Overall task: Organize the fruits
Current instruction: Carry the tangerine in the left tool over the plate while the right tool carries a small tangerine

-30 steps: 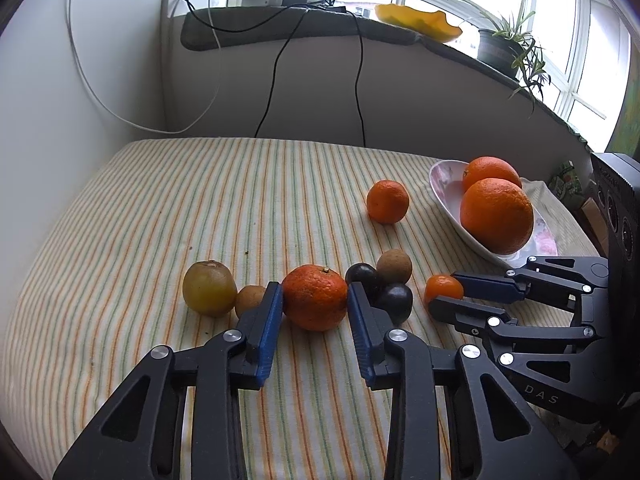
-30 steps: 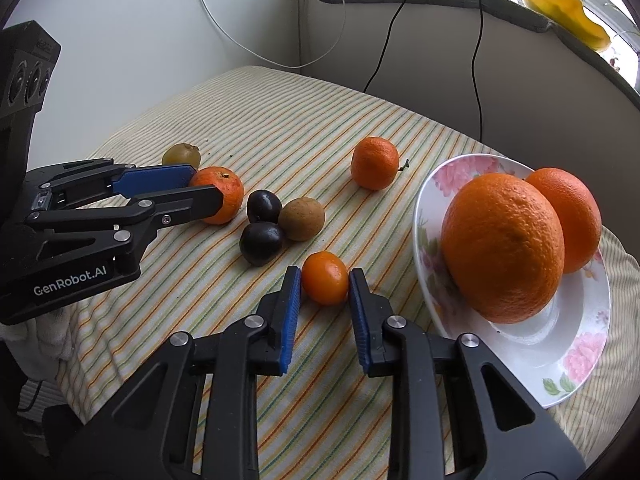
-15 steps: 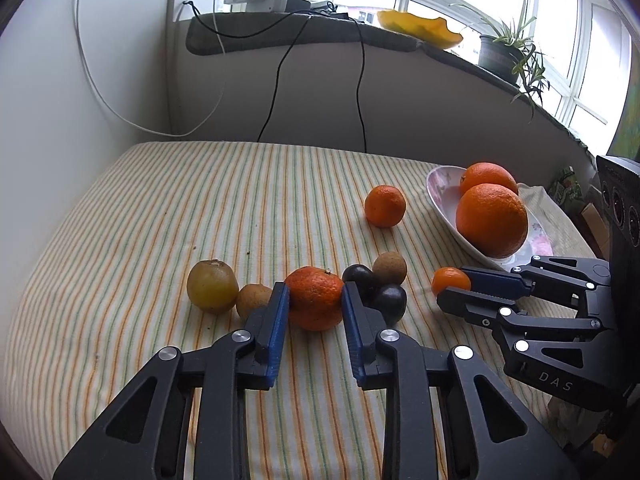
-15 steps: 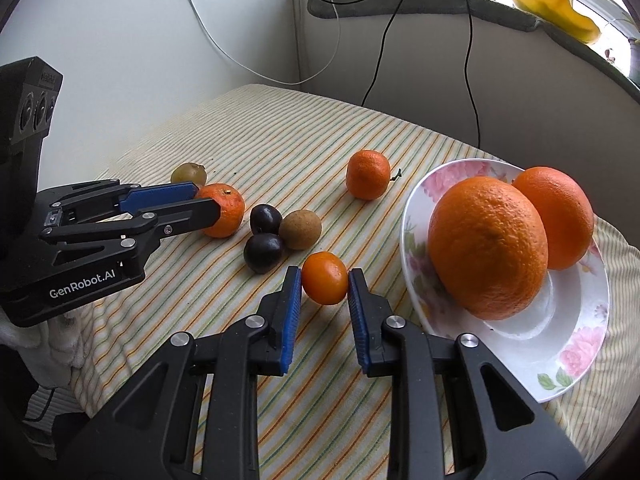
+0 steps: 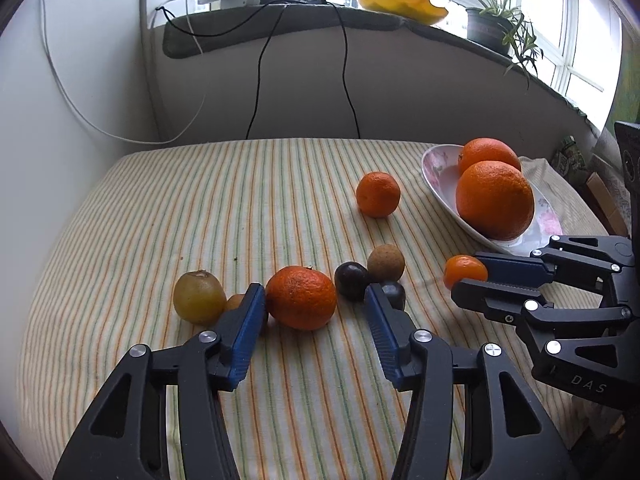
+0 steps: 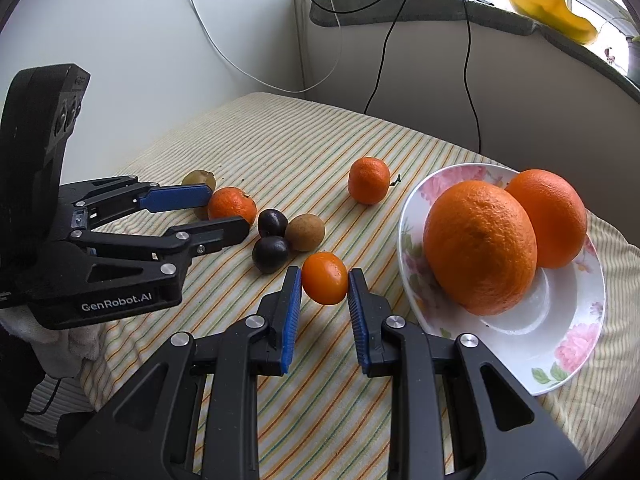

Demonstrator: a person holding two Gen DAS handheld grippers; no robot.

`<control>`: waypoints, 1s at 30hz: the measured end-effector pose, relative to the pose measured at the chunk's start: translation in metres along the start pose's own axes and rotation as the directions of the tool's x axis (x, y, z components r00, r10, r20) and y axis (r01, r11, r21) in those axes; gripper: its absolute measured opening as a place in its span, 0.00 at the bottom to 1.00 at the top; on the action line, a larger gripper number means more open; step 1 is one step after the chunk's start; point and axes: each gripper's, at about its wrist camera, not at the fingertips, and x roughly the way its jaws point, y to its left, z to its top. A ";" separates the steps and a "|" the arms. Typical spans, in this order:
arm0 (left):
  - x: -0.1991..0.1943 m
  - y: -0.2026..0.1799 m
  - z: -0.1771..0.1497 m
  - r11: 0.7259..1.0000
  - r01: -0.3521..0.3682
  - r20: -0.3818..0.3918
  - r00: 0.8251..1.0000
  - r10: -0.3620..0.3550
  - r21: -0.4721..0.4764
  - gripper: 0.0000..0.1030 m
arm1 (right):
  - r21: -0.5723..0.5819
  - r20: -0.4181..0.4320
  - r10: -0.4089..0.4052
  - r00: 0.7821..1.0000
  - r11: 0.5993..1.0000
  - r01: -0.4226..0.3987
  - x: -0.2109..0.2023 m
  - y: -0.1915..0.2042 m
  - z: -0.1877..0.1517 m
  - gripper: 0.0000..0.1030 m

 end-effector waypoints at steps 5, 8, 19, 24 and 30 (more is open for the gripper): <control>0.004 0.001 0.003 1.000 -0.016 0.009 1.000 0.016 0.014 0.44 | 0.005 0.004 0.005 1.000 1.000 -0.005 -0.001 -0.001 -0.001 0.24; 0.004 0.004 0.003 0.999 -0.034 0.017 0.999 0.033 0.027 0.33 | 0.009 0.008 0.006 1.000 1.000 -0.006 -0.003 -0.002 -0.001 0.24; -0.009 0.009 0.004 1.000 -0.008 0.056 0.998 0.009 -0.020 0.30 | 0.019 0.035 0.009 0.999 1.000 -0.009 -0.014 -0.006 -0.002 0.24; -0.020 0.003 0.008 1.000 0.009 0.083 0.996 -0.007 -0.014 0.30 | 0.028 0.061 0.007 0.998 1.000 -0.008 -0.027 -0.008 -0.003 0.24; -0.017 -0.004 0.004 1.000 0.024 0.066 0.998 -0.023 -0.017 0.29 | 0.039 0.075 0.000 0.997 0.999 -0.003 -0.036 -0.012 -0.008 0.24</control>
